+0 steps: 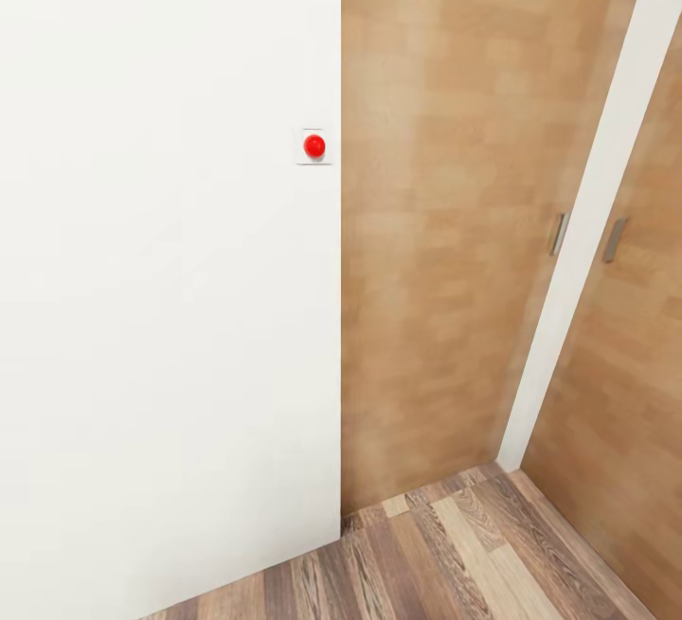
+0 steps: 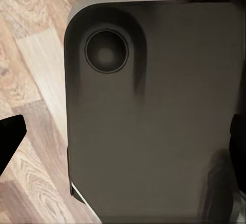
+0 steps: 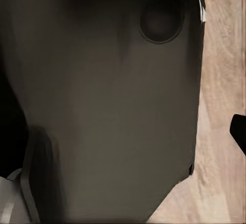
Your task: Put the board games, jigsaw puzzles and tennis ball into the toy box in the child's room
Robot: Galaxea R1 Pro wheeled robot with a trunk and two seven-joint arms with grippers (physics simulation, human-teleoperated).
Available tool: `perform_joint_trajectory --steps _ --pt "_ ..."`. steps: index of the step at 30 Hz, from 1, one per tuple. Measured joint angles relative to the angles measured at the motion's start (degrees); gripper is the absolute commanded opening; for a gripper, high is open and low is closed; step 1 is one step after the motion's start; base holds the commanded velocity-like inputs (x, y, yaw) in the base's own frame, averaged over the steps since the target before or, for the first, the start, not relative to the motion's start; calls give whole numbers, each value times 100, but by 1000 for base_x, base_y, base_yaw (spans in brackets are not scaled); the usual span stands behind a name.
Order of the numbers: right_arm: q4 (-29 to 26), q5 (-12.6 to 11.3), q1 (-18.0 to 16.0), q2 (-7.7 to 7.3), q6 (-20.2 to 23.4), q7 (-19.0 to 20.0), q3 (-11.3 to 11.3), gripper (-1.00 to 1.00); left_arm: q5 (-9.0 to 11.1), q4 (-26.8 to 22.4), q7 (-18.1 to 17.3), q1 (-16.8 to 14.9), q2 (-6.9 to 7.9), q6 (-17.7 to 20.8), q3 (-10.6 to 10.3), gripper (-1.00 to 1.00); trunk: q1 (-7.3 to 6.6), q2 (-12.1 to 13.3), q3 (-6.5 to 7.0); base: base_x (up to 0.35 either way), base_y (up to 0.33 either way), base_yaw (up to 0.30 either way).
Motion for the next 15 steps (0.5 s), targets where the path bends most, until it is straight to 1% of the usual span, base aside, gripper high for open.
perform_joint_trajectory --steps 1,5,10,15 --pt "-20 3 -1 -62 -14 -1 -1 100 -2 0 -2 0 0 0 -1 100 -22 40 18 0 0 0" --pt "-56 12 -2 -160 -110 -2 -3 100 -7 0 -1 0 0 0 -2 100 -110 201 90 0 0 0" --pt "-69 23 -2 -195 -280 -2 6 100 -12 0 -2 0 2 0 -2 100 -220 401 180 0 0 0" --pt "-73 21 -2 -195 -364 -2 8 100 -14 0 -3 0 0 0 -4 100 -330 602 270 0 0 0"
